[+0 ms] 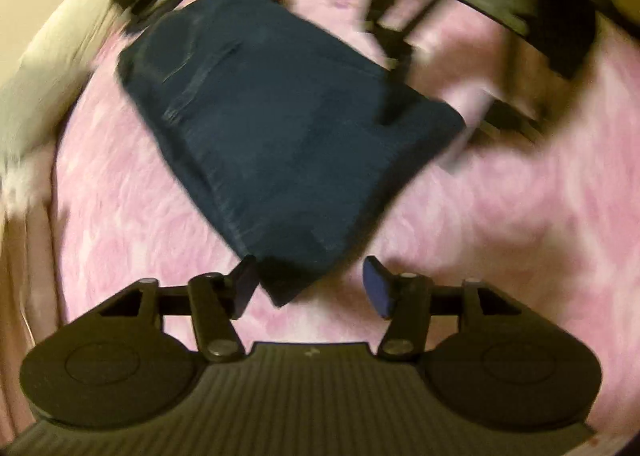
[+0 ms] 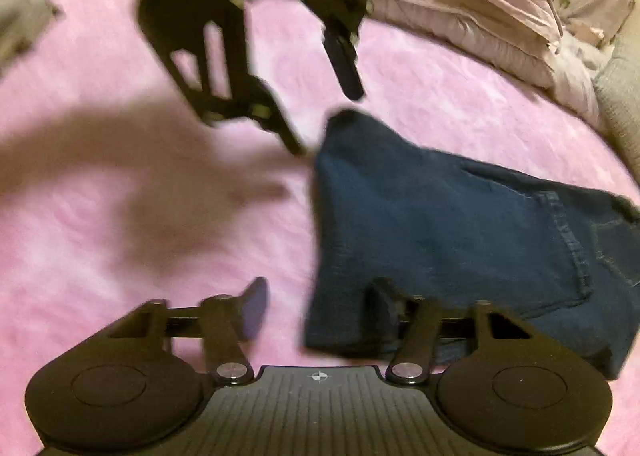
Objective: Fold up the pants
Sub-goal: 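Grasp the folded dark blue jeans at their edge with both grippers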
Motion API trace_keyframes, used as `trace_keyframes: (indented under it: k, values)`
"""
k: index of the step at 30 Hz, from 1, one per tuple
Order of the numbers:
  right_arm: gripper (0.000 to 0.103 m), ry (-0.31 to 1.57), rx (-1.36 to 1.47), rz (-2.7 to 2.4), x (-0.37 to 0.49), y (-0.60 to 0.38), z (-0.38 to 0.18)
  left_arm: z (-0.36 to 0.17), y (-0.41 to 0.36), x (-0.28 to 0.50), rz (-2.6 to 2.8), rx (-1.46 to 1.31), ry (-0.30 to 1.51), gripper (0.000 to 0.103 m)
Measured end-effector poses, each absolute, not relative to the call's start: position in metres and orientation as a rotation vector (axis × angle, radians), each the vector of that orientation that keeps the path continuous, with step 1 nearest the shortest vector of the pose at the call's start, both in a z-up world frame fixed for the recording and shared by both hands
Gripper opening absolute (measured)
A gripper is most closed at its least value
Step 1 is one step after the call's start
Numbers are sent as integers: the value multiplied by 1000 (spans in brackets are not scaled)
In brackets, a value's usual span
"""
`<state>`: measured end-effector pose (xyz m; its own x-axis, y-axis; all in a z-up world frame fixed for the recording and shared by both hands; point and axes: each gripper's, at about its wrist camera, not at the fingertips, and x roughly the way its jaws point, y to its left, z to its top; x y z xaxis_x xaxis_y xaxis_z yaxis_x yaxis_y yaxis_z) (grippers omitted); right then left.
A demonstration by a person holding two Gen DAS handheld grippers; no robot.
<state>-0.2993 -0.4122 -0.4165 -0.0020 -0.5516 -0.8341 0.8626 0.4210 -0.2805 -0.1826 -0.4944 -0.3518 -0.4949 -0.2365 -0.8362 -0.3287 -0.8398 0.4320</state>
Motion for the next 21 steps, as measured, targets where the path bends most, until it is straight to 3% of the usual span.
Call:
trace_keyframes:
  k: [2, 4, 7, 11, 14, 16, 18, 20, 21]
  values:
    - [30, 1088, 356, -1121, -305, -413, -416, -363, -481, -180, 2447, -1469, 1054, 65]
    - [22, 1091, 360, -1113, -309, -413, -409, -373, -471, -179, 2368, -1416, 1219, 65]
    - [17, 1044, 446, -1126, -322, -421, -389, -377, -469, -183, 2305, -1402, 1315, 62]
    - [16, 983, 497, -1138, -334, -423, -355, -370, -480, -189, 2281, -1442, 1362, 44]
    - [16, 941, 520, -1155, -341, -424, -337, -360, -485, -195, 2277, -1456, 1359, 19]
    - [16, 937, 495, -1167, -339, -421, -332, -349, -493, -200, 2315, -1487, 1278, 14]
    - [23, 949, 445, -1195, -332, -413, -331, -337, -501, -205, 2361, -1504, 1210, 13]
    - [63, 976, 324, -1243, -318, -400, -332, -325, -506, -206, 2399, -1513, 1149, 13]
    - [70, 982, 255, -1250, -311, -395, -333, -320, -508, -207, 2416, -1518, 1112, 13]
